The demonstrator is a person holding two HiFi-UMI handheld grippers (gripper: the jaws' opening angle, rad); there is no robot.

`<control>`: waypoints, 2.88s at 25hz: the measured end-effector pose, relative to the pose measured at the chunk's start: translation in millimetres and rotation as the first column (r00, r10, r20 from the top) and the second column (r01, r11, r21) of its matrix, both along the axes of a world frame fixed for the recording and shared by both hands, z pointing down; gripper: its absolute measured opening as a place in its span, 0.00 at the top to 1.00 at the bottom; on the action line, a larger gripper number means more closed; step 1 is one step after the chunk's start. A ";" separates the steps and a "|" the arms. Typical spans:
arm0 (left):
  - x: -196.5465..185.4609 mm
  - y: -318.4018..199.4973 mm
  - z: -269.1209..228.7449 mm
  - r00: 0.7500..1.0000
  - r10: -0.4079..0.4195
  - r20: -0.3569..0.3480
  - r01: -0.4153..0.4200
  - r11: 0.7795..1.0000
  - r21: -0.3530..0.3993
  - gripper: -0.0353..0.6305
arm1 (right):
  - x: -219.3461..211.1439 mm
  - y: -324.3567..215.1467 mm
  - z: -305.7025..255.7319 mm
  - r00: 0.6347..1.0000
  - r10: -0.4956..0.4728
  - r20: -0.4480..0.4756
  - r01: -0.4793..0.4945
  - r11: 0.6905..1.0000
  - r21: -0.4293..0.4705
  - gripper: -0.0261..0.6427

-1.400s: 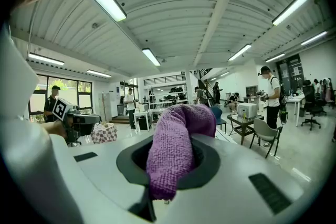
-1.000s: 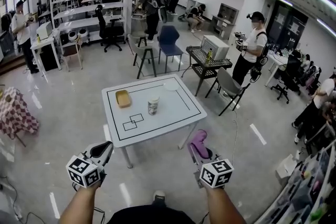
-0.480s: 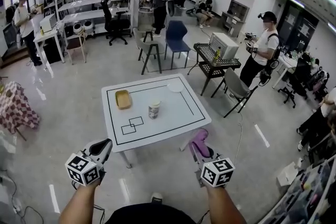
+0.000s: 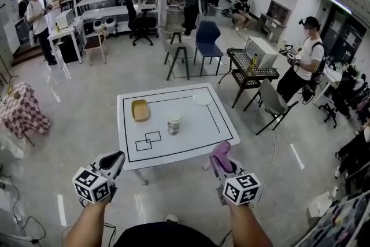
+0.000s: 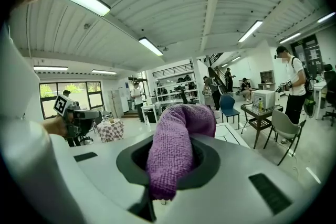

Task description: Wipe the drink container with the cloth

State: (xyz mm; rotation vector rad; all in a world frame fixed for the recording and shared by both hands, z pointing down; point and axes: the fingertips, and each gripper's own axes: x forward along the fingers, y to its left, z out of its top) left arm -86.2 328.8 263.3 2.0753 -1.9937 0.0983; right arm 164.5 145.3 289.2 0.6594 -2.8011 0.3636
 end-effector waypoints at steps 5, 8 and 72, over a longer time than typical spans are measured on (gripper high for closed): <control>6.1 -9.8 9.8 1.000 -0.021 -0.003 0.021 1.000 -0.016 0.90 | -7.4 -13.0 6.8 0.999 -0.040 0.002 0.040 0.999 -0.010 0.86; 3.8 -11.8 11.5 1.000 -0.031 0.002 0.031 0.999 -0.026 0.90 | -11.6 -19.1 6.9 0.999 -0.054 0.004 0.054 0.998 -0.014 0.86; -228.1 -281.7 84.4 0.931 0.348 -0.108 -0.357 0.932 -0.072 0.90 | -236.3 -161.6 54.0 0.982 0.144 -0.120 -0.157 0.981 -0.114 0.86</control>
